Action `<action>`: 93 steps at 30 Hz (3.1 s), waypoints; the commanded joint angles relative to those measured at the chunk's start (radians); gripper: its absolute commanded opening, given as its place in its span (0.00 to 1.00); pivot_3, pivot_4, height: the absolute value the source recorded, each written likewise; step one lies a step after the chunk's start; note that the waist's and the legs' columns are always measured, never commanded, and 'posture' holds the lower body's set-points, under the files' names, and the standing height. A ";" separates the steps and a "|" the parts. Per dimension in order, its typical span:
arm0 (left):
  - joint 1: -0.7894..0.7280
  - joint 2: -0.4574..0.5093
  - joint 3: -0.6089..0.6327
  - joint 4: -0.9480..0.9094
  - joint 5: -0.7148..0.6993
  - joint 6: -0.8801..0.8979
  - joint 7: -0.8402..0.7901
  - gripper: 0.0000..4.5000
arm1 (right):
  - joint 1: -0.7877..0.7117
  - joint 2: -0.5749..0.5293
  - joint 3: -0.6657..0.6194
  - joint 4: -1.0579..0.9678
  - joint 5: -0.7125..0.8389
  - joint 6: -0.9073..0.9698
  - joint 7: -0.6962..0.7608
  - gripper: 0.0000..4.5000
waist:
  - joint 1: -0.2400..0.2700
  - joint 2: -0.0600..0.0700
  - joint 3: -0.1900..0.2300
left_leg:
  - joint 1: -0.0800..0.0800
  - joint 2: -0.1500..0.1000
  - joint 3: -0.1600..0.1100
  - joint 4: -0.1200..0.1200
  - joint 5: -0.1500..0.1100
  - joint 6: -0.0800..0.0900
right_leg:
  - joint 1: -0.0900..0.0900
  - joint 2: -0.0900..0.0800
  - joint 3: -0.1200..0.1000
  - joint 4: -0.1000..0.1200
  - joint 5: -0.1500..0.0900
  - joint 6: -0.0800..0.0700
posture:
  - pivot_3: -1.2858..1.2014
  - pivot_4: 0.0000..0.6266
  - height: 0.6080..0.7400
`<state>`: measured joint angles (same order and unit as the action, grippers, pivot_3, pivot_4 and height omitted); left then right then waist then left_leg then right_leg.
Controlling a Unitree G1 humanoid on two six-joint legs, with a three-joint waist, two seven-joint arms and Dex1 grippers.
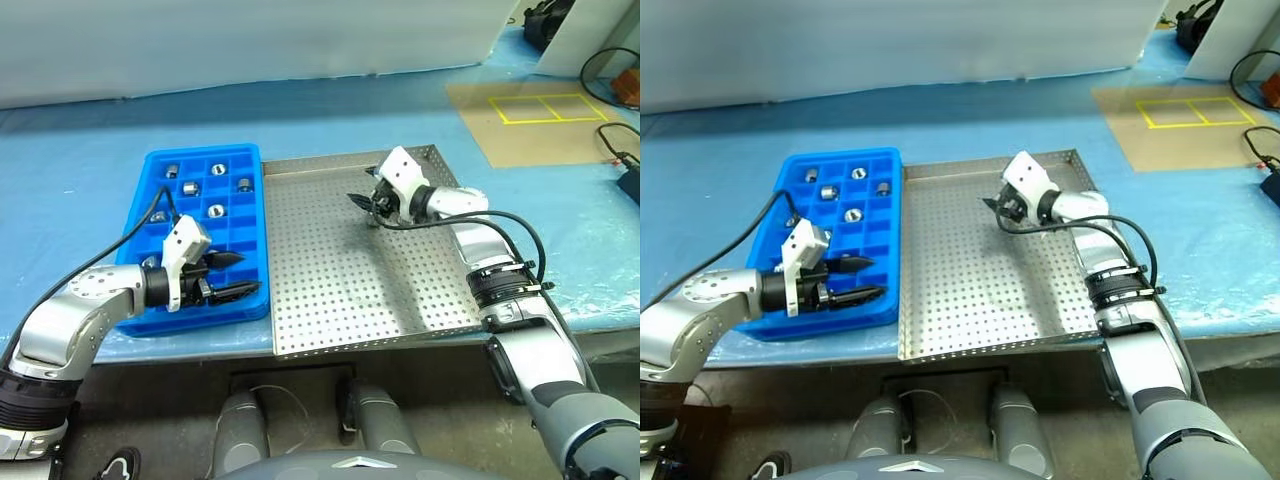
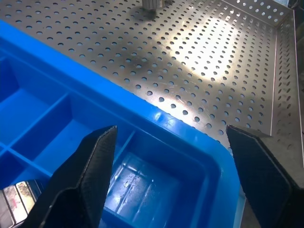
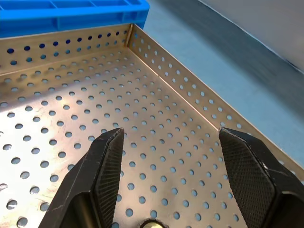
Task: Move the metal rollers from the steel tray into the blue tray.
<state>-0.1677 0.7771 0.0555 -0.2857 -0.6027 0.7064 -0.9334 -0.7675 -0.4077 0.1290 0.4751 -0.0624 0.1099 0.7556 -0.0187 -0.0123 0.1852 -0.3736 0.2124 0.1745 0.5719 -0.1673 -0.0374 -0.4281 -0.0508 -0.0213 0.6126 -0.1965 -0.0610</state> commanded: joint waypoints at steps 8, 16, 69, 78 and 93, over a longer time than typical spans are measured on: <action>-0.017 0.004 -0.015 0.014 0.033 -0.035 -0.034 0.86 | 0.035 -0.009 -0.026 0.087 0.011 -0.021 -0.068 0.72 | 0.000 0.000 0.000 | 0.000 0.000 0.000 0.001 0.000 0.001 | 0.001 -0.001 0.000 0.000 0.000 0.000 | 0.40 0.24 1.00; 0.010 -0.005 -0.013 -0.003 0.035 -0.038 -0.023 0.86 | 0.071 0.025 -0.019 0.035 0.045 0.032 -0.044 0.72 | 0.001 0.000 0.000 | 0.000 0.000 0.000 0.001 0.000 0.001 | 0.001 0.000 0.000 0.000 0.000 0.000 | 0.41 0.24 1.00; 0.182 0.156 0.395 -0.004 -0.022 -0.009 -0.039 0.86 | -0.153 0.354 0.212 -0.017 0.199 0.131 0.287 0.26 | 0.012 0.000 0.001 | 0.002 0.003 -0.001 -0.005 0.000 -0.001 | 0.002 0.001 -0.002 -0.004 0.000 -0.001 | 0.49 0.24 1.00; 0.348 0.083 0.502 -0.164 -0.069 0.038 0.050 0.86 | -0.311 0.489 0.163 0.350 0.119 -0.045 0.129 0.26 | 0.047 0.001 0.001 | 0.002 0.005 -0.001 -0.008 0.000 -0.001 | 0.001 -0.001 -0.002 -0.006 -0.001 -0.002 | 0.52 0.24 1.00; 0.322 0.070 0.435 -0.190 -0.096 0.049 0.098 0.86 | -0.375 0.519 0.094 0.527 0.049 -0.149 -0.053 0.26 | 0.061 0.001 0.001 | 0.002 0.005 -0.001 -0.009 0.002 -0.003 | 0.000 0.000 -0.003 -0.004 -0.001 -0.002 | 0.51 0.24 1.00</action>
<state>0.1650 0.8373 0.4930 -0.4613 -0.6847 0.7555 -0.8347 -1.1080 0.1013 0.2378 1.0239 -0.0169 -0.0146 0.6962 0.0424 -0.0117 0.1861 -0.3712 0.2177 0.1740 0.5632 -0.1657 -0.0407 -0.4276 -0.0507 -0.0240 0.6089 -0.1972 -0.0630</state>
